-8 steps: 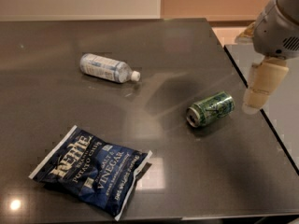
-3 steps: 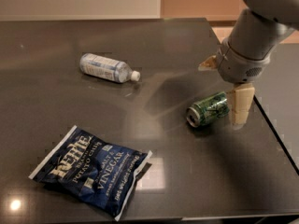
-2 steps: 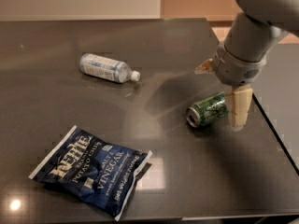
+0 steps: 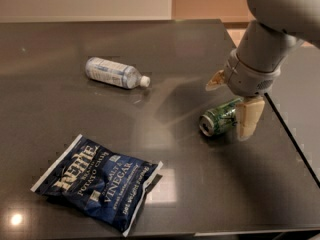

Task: Pick green can

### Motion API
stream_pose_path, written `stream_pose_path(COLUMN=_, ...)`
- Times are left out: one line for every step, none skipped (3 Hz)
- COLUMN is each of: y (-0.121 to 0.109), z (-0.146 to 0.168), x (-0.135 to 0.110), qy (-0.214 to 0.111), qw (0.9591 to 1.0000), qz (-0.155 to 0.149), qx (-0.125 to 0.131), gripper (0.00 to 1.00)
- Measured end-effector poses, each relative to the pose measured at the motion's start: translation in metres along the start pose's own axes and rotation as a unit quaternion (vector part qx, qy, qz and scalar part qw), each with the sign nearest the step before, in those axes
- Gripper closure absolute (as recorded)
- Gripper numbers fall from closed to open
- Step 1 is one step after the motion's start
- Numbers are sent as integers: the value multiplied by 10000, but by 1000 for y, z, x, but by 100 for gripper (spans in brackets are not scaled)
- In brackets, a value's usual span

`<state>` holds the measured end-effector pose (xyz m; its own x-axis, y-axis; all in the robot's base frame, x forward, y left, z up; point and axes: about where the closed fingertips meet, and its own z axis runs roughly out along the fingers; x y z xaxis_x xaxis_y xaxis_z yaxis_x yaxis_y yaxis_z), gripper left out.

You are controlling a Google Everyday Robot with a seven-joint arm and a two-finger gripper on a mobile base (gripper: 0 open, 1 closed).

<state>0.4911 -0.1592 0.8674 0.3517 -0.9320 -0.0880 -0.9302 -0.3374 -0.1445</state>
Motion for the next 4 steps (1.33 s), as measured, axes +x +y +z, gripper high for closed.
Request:
stream_pose_path(y=1, z=5, x=0, qy=6, qw=10000, qz=-9, qx=-19, gripper=41)
stream_pose_path(y=2, z=8, x=3, qy=77, qw=10000, qz=-46, qx=-37, gripper=64)
stream_pose_path(y=-1, z=4, x=5, qy=130, qw=9999, qz=-57, qx=40, gripper=87)
stream_pose_path(y=-6, z=-17, x=2, qy=134, qw=9997, qz=140, qx=149, gripper=100)
